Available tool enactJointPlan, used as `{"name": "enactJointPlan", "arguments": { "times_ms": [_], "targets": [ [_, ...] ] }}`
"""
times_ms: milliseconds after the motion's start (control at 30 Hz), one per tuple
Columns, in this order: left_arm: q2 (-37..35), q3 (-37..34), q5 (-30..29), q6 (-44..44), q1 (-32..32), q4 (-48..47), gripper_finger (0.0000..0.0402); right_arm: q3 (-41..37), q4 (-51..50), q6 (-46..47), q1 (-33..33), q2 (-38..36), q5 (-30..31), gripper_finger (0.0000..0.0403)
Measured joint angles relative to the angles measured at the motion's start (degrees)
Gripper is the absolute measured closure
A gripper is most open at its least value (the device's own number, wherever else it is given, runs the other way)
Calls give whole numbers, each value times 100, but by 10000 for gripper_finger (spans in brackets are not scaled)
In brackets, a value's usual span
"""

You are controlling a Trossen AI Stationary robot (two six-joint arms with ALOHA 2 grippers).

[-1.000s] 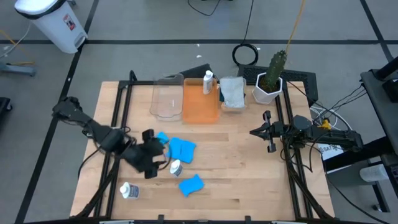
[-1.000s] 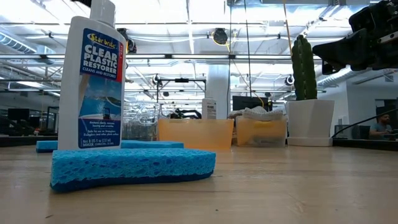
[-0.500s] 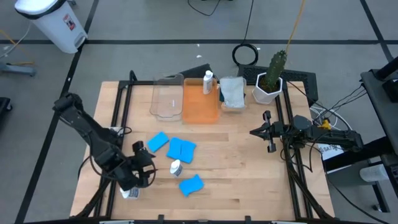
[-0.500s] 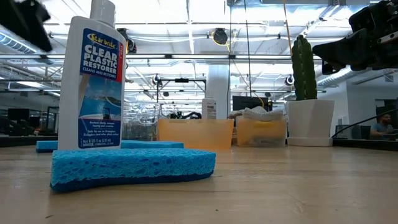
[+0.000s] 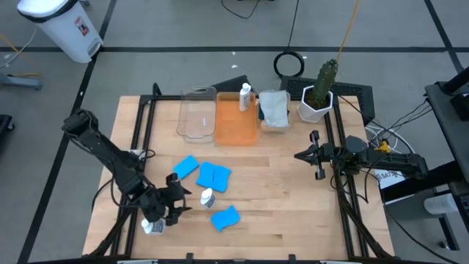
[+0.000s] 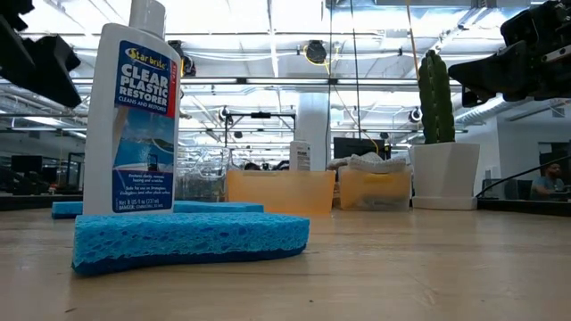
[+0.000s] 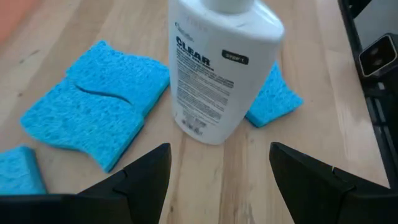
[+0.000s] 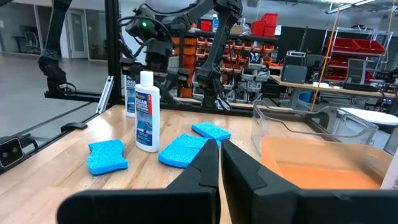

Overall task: Pick & Place Kitchen Items
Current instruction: Put the white plastic restorer bottle into the orange bin

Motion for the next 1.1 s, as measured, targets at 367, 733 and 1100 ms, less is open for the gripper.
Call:
{"name": "enactJointPlan", "arguments": {
  "times_ms": [367,733,1100],
  "targets": [
    [4,-499,-397,266,-12,1211,124,-1,0,0,0,-1,0,403],
    [670,-561,-467,1679,-105,2439,124,-2,0,0,0,0,0,403],
    [1034,-561,-1307,2049,345,2844,124,0,0,0,1,-2,0,403]
  ]
}}
